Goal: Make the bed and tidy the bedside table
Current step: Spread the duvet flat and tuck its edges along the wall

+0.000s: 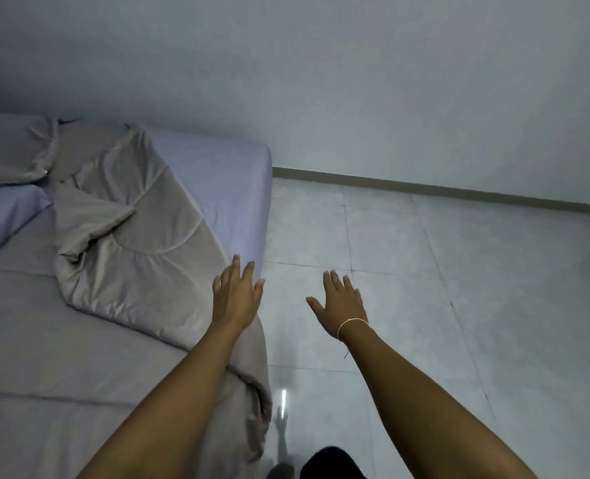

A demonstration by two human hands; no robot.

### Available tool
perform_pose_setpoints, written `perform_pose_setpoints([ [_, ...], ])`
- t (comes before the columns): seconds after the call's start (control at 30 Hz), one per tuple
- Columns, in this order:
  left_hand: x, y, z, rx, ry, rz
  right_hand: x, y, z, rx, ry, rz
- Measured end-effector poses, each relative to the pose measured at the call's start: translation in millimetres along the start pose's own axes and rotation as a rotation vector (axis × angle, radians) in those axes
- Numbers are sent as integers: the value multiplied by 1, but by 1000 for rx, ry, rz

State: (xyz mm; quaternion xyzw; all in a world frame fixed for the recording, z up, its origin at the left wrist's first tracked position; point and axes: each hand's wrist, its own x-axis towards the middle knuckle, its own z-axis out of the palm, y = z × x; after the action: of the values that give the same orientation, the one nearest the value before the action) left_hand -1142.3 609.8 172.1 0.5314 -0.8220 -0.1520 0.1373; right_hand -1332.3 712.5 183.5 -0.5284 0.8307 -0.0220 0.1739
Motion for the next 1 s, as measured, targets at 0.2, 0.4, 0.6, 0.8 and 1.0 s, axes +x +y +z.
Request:
perform_pose_setpoints([
  [0.2,99,-14,3,15,34,-139,131,-10,-24,-51,-53,-130],
  [0.4,204,-41,-6,36,113,-383,283,-49,-60,-114,-63,-365],
  [0.6,280,-72,-24,33,219,-621,417,-119,-93,-193,-97,-584],
  [0.8,313,-139,-27,77,252,-863,488,-216,-70,-247,-203,-834],
  [1.0,362,-199,-21,62,233,-969,543,-270,-44,-309,-299,-939],
])
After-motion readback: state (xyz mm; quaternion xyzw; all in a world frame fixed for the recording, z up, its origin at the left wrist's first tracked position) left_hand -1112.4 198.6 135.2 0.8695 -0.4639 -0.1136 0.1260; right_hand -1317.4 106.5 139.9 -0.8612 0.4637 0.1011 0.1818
